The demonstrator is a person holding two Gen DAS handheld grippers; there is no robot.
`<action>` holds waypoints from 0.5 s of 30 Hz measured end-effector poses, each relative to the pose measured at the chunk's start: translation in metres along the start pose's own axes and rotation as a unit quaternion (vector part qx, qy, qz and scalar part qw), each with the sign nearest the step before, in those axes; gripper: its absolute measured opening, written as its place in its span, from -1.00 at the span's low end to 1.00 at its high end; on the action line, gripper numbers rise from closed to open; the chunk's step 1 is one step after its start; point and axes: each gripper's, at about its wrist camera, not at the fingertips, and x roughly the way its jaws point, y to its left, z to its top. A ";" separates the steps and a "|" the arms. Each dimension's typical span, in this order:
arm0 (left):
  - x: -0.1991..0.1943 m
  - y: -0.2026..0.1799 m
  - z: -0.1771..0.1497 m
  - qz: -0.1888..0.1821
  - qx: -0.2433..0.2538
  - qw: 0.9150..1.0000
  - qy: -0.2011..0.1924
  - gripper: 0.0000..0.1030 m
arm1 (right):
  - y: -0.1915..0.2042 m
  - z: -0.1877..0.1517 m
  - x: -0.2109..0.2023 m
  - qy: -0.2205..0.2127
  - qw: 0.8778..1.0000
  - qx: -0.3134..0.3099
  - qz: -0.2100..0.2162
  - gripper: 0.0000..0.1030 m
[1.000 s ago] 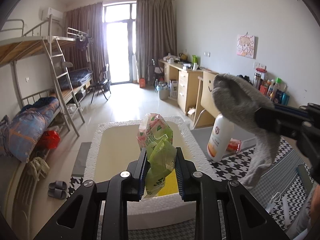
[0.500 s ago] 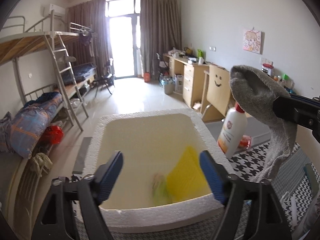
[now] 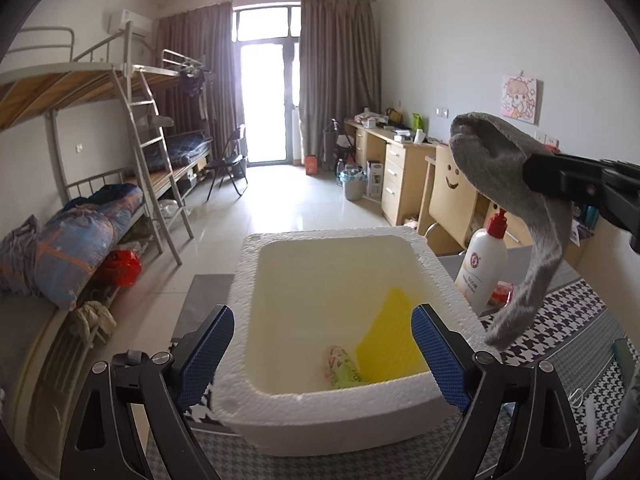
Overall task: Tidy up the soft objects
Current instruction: 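Lower the grey sock into the foam box and open the right tool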
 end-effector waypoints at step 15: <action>-0.031 0.021 -0.017 0.015 -0.024 0.999 -0.020 0.81 | 0.019 0.013 0.023 0.012 0.999 -0.009 0.029 -0.79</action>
